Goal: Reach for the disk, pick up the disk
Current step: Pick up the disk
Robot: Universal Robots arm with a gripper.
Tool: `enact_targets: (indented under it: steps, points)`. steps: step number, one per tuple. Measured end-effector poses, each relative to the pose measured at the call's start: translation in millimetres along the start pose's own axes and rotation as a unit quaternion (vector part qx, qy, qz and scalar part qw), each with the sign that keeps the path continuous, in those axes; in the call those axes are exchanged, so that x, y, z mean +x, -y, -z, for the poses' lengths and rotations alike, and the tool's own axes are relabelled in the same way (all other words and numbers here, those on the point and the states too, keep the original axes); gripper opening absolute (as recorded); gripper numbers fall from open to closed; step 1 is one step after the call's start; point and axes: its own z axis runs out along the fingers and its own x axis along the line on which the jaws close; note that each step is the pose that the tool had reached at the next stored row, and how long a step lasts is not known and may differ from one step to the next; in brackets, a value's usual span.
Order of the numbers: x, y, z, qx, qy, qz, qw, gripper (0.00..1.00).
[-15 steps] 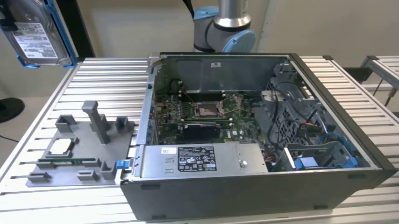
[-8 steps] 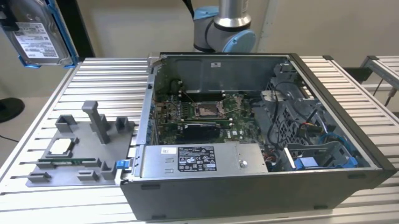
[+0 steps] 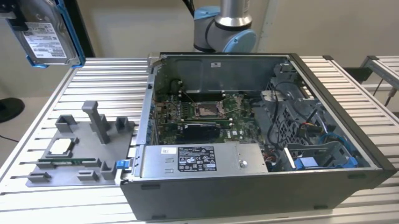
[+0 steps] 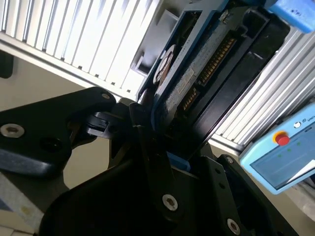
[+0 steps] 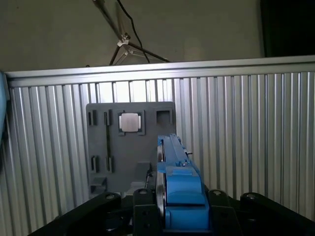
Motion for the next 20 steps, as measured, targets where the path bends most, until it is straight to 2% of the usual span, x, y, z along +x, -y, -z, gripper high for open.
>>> enact_targets:
  steps: [13, 20]
  points:
    - [-1.7, 23.2, -0.4, -0.0004, 0.0, 0.0, 1.0, 0.0]
    - [-3.1, 43.8, -0.8, -0.0015, -0.0001, 0.0, 1.0, 0.0]
